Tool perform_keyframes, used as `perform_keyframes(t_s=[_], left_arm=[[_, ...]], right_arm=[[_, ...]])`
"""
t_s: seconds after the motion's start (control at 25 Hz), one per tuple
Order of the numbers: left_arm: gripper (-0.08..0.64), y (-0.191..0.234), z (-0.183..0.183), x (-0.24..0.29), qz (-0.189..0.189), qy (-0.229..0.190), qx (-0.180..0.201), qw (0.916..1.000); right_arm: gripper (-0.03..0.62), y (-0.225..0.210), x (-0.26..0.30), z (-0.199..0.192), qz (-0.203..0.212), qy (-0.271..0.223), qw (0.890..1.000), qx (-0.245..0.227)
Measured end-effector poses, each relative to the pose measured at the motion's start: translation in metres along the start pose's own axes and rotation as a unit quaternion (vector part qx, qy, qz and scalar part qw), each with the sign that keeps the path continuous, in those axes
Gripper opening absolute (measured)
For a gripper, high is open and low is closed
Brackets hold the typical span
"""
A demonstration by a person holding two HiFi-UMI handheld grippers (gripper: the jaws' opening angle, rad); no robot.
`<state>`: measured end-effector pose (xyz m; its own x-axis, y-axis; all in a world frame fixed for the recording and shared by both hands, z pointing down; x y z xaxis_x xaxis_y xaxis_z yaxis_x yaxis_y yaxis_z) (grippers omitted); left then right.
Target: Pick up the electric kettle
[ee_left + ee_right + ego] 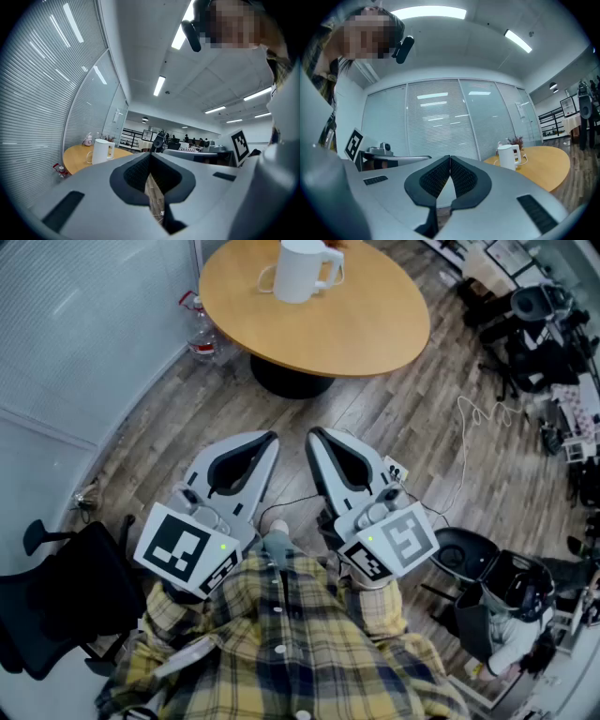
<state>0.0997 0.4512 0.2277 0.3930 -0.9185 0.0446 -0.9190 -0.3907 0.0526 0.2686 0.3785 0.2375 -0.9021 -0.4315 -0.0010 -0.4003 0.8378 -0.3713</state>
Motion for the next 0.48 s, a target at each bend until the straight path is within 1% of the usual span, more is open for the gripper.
perform_keyframes(t_s=[0.24,0.48], left_arm=[[0.003,-0.003,0.003,0.009,-0.002,-0.004,0.003,1.0],[0.003,-0.004,0.003,0.011,0.004,-0.006,0.004,1.0]], right_arm=[[0.032,-0.006,-0.001,0.004,0.003,-0.006,1.0,0.001],[0.032,-0.013,-0.009,0.006,-0.003,-0.013,1.0,0.008]])
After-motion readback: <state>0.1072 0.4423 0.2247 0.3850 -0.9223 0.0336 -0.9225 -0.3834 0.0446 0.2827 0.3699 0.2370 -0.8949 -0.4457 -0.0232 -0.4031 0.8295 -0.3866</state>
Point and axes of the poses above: the fingertips, and each gripper's own axes: x forward along the fingers, y to its left, z out of its top, the point moved 10 cm from there along -x, backward along the fingers, and after that the axes turned 10 degrees about x, right-handed, at the moved point
